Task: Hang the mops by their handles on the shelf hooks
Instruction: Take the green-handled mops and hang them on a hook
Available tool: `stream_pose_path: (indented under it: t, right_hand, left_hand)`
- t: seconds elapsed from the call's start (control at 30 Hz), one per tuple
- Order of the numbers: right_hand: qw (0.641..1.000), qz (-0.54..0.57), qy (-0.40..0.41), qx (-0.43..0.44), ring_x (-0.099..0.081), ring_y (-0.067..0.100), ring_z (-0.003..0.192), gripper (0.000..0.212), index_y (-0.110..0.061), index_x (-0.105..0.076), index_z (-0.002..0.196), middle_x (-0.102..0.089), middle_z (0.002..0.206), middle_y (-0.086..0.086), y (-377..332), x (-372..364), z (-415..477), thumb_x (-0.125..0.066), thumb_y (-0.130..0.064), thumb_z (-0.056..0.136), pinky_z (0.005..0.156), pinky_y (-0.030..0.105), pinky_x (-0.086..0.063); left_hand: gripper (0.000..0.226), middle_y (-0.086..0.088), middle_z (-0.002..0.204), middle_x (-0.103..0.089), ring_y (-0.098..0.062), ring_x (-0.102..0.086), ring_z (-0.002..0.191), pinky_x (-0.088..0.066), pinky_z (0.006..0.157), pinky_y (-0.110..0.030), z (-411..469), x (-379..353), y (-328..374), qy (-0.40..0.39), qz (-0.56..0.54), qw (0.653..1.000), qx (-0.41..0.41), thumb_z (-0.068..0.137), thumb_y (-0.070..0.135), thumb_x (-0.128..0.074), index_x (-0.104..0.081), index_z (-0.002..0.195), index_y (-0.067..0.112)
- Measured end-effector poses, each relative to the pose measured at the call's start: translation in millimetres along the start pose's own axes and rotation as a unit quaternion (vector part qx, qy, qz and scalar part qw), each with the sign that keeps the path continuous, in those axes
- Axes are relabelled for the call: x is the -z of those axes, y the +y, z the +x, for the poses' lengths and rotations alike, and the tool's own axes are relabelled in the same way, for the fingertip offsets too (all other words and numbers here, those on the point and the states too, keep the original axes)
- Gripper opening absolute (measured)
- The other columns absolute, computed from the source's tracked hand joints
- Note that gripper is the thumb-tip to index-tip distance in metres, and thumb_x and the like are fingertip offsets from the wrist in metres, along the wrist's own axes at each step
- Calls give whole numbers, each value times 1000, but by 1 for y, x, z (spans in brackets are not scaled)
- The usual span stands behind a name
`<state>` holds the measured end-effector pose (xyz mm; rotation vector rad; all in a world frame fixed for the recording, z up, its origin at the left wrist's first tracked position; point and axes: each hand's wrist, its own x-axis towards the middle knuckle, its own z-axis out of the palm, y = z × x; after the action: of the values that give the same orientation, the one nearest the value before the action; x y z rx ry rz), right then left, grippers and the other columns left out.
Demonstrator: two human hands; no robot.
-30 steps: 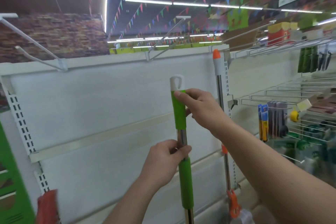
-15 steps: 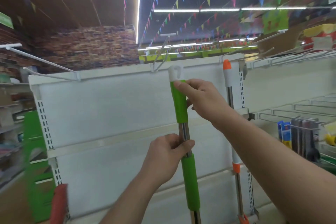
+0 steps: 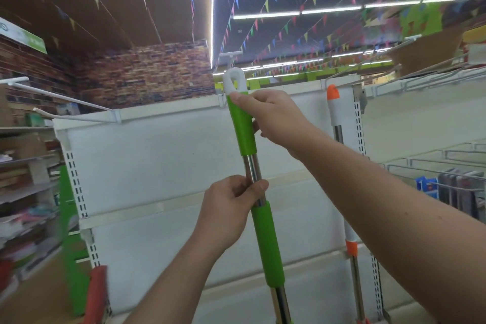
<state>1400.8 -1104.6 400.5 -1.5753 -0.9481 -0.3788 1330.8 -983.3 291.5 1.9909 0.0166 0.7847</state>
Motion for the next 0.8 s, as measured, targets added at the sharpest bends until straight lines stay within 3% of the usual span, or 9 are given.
stream_pose_path:
  t: [0.2,0.33,0.8]
  right_hand:
    - [1000,10,4,-18,-53,23,73,68,15,-63,115,-56,87,12,13,-12,11,-60,-51,100,69,36,-42]
    - [1000,10,18,-22,-55,22,73,66,12,-65,115,-60,87,11,23,-17,16,-60,-52,99,69,35,-44]
    - [998,-1,33,-51,-54,22,72,66,12,-66,112,-56,83,10,55,-43,40,-56,-52,101,69,35,-42]
  left_hand:
    - [32,0,76,-78,-22,-75,81,-59,86,-55,11,5,-13,0,11,1000,2,92,41,-70,-73,66,23]
    - [25,-1,77,-78,-25,-75,82,-59,86,-56,19,6,-24,-5,10,1000,-2,92,42,-70,-74,74,26]
    - [32,-1,75,-77,-27,-74,83,-60,85,-57,53,4,-64,9,-9,1000,29,91,44,-70,-73,76,15]
